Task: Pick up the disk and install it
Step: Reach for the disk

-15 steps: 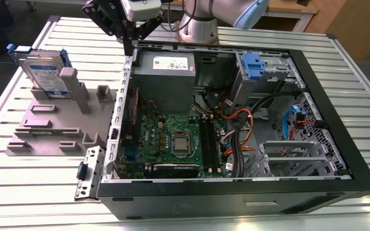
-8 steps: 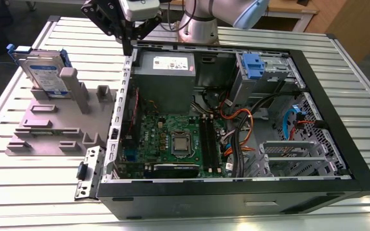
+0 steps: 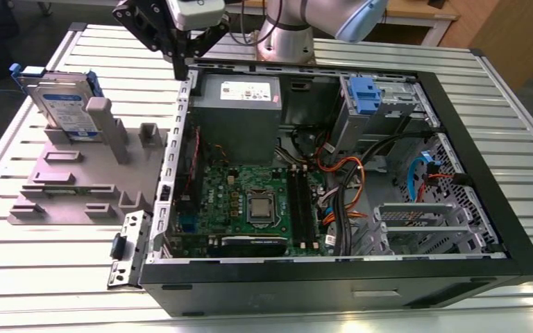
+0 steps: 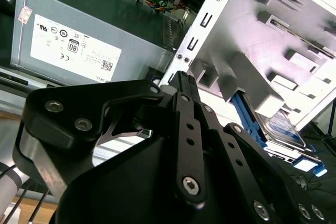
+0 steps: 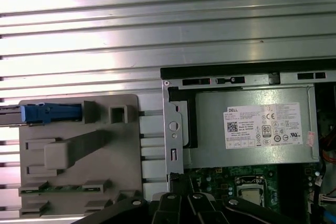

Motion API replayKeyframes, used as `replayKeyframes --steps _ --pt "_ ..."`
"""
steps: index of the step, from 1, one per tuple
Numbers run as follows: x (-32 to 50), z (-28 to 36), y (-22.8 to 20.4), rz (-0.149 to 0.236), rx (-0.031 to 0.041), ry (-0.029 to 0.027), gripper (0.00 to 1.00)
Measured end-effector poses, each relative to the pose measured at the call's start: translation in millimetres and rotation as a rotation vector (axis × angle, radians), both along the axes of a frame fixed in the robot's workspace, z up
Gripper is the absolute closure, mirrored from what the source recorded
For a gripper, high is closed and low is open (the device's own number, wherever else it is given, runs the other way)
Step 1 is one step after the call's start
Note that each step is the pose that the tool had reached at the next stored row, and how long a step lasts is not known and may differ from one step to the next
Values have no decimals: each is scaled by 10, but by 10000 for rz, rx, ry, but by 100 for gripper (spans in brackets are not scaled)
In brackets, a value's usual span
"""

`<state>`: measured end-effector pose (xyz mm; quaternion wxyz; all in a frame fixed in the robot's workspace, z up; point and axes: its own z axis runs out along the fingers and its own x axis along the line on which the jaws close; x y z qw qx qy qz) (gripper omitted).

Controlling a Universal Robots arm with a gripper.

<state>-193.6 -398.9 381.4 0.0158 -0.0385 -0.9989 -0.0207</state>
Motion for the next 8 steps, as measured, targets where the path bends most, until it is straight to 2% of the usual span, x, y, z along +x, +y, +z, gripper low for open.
replayKeyframes --steps 8 --pt "-80 -2 0 1 -1 1 89"
